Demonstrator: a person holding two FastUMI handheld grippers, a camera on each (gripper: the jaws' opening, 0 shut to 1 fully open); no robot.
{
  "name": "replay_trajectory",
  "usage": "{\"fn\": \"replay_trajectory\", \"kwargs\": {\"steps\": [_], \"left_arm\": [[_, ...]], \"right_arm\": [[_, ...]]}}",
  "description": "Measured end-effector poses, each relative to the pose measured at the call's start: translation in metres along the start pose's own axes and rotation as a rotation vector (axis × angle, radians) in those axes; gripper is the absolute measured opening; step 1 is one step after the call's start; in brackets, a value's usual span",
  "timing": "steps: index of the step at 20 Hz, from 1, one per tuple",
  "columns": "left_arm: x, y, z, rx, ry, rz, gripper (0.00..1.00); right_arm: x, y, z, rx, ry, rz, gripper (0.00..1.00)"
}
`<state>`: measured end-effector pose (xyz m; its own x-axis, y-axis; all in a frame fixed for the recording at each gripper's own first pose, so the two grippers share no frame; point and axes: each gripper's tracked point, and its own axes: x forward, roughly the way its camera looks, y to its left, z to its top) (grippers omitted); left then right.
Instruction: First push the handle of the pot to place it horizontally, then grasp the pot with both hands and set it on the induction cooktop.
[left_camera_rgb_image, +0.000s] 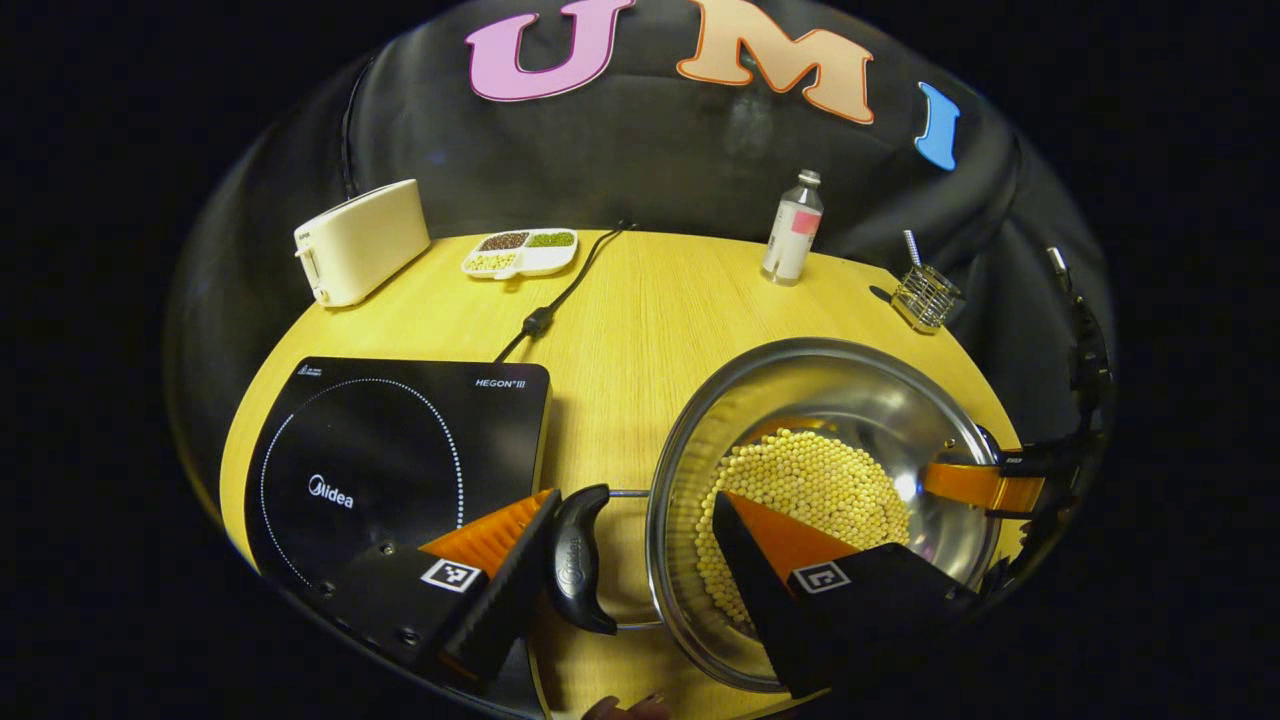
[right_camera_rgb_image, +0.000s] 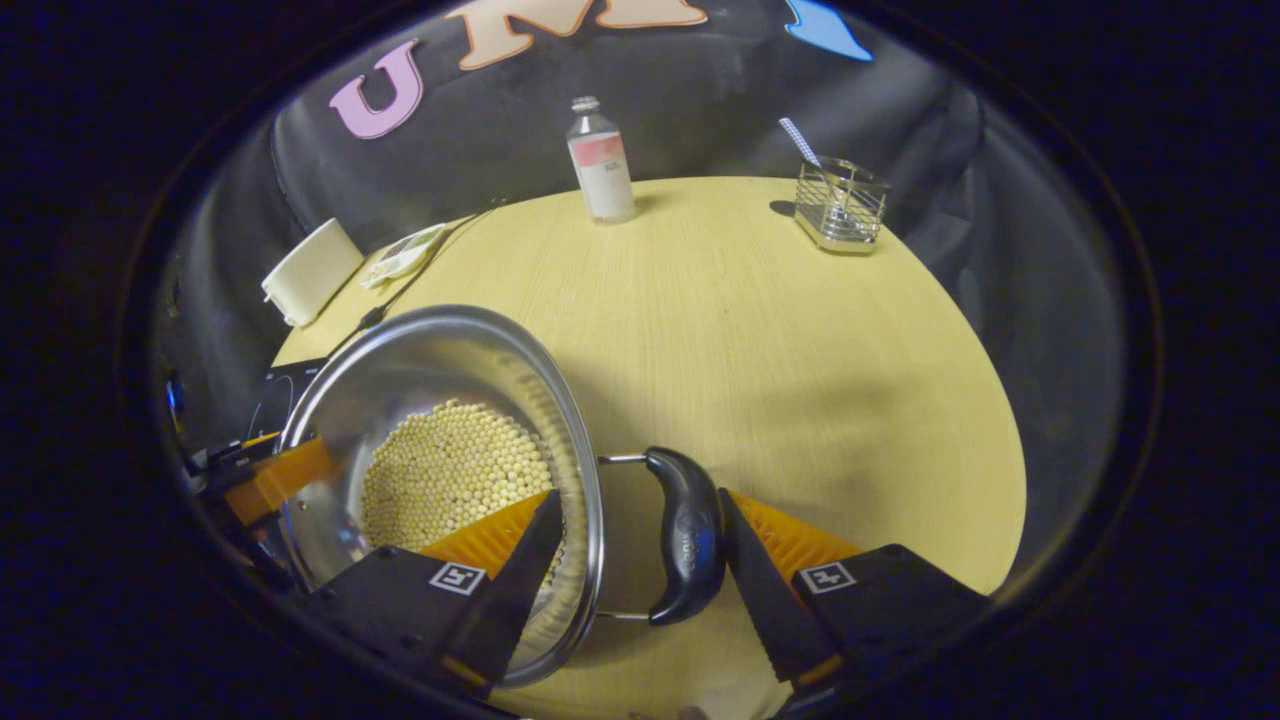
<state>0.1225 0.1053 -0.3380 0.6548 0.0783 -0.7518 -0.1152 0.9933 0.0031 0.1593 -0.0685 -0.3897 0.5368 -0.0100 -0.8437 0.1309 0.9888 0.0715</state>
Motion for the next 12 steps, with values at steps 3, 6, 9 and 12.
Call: {"fn": "replay_trajectory", "kwargs": {"steps": [3,6,9,12], "left_arm": [[0.000,0.000,0.001,0.007,-0.002,0.005,0.98],[0.000,0.002,0.000,0.015,0.002,0.015,0.98],[0.001,0.010,0.000,0.018,0.007,0.040,0.92],[0.000,0.011,-0.001,0.028,0.009,0.039,0.81]], "right_arm": [[0.000,0.000,-0.001,0.004,0.002,0.000,0.98],[0.001,0.002,-0.003,-0.002,0.007,0.010,0.97],[0.003,0.004,-0.004,-0.015,0.006,0.010,0.91],[0.000,-0.001,-0.003,-0.013,0.004,-0.003,0.69]]}}
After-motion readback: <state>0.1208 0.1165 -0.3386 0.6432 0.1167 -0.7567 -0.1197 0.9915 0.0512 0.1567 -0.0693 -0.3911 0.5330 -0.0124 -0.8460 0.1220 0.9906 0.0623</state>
